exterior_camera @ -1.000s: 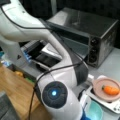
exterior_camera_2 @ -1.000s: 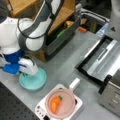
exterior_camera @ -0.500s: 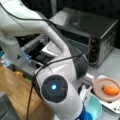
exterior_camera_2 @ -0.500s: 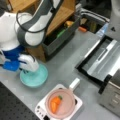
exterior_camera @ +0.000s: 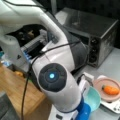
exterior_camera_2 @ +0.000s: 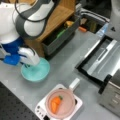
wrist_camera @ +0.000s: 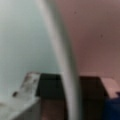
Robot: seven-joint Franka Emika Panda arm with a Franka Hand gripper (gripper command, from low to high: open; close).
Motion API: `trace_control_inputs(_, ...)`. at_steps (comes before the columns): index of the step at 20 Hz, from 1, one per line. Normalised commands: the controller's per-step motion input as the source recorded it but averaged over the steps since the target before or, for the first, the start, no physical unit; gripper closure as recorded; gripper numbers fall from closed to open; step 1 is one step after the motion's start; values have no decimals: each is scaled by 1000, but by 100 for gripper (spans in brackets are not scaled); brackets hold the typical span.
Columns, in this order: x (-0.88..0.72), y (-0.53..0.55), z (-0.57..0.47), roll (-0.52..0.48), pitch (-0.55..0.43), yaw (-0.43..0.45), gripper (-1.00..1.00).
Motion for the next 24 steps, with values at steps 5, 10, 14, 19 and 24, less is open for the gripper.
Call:
trace_control_inputs(5, -424, 448, 225, 27, -38, -257, 100)
trace_control_inputs(10, -467, 490, 83, -22, -103, -247, 100)
trace_control_inputs(14, -495, 416, 2, -34, -136, -236, 100)
trace_control_inputs(19, -430, 261, -39, -26, -169, -239, 100)
trace_control_inputs(24, -406, 180, -56, -19, -216, -240, 100)
